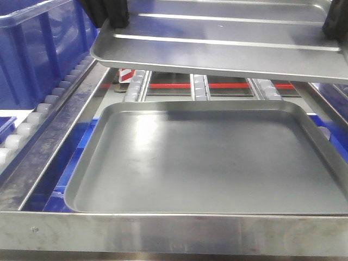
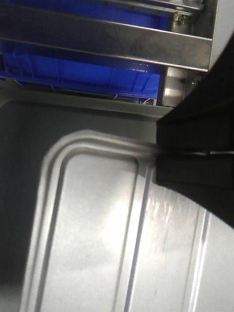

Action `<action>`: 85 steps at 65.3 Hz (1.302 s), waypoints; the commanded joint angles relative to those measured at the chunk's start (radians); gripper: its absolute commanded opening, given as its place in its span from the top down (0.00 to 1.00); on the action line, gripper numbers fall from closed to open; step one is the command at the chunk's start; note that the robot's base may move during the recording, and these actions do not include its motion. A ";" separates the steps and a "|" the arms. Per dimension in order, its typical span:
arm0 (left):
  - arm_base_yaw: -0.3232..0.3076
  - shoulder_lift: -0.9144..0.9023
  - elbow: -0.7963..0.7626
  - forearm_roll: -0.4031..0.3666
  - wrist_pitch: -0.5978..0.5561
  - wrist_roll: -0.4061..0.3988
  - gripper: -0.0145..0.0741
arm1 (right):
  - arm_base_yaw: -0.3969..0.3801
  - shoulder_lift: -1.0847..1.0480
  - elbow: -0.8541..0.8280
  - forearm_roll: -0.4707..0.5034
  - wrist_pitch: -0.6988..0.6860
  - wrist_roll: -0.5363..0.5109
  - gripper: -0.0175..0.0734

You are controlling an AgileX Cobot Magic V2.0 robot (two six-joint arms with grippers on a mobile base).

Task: Grab silver tray and place in blue box
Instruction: 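Lift the small silver tray up out of the larger tray with both grippers, then hold the tray level with both grippers while the base turns away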

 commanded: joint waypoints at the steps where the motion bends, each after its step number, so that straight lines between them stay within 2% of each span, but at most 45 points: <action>1: -0.001 -0.039 -0.036 0.067 -0.003 -0.002 0.95 | -0.001 -0.030 -0.035 -0.058 0.004 -0.020 0.74; 85: -0.001 -0.039 -0.036 0.067 -0.003 -0.002 0.95 | -0.001 -0.030 -0.035 -0.058 0.004 -0.020 0.74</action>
